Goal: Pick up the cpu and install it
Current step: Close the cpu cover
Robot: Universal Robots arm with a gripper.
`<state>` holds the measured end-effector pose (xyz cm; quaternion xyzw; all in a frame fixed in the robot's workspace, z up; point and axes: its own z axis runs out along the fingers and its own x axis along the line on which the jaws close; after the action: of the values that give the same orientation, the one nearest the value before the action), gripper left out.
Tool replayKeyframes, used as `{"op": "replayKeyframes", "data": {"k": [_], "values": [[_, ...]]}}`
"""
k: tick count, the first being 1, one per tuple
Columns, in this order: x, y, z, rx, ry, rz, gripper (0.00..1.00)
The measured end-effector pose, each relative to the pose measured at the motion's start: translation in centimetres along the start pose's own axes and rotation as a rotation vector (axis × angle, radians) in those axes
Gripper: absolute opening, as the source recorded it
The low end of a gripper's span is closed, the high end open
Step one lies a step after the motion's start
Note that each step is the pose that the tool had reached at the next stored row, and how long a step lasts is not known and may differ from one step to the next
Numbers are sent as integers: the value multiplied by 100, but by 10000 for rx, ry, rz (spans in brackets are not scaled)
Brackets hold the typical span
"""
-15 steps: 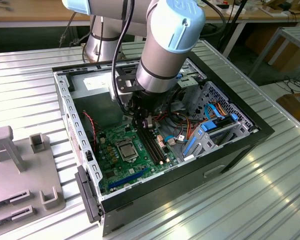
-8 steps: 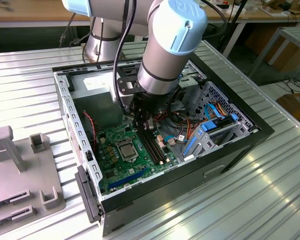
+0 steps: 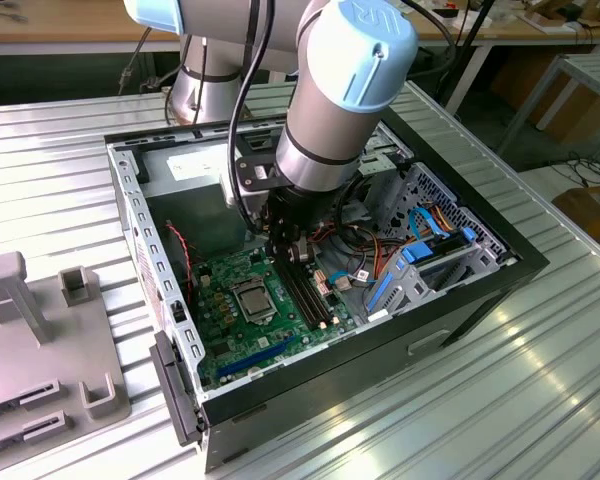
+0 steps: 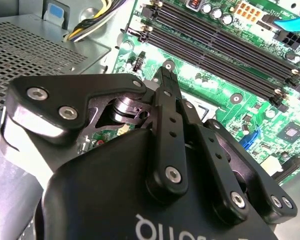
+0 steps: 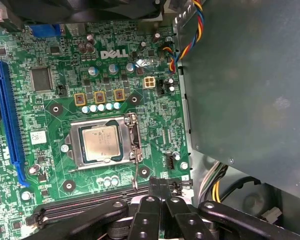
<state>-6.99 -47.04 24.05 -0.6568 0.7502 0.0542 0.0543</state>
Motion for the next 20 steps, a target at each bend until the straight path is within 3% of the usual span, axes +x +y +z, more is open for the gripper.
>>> {"op": "replayKeyframes", "data": {"k": [1, 2, 3, 4, 5, 6, 15, 20], "values": [[-1, 0, 0, 4, 24, -2, 11], [-3, 0, -10, 12, 94, -1, 11], [-5, 1, -22, 23, 171, -1, 11], [-9, 1, -36, 44, 330, -4, 11], [-15, 1, -42, 55, 418, -5, 11], [-20, 2, -46, 59, 456, -6, 11], [-40, 15, -101, 35, 607, -13, 11], [-41, 28, -99, 22, 619, -24, 11]]}}
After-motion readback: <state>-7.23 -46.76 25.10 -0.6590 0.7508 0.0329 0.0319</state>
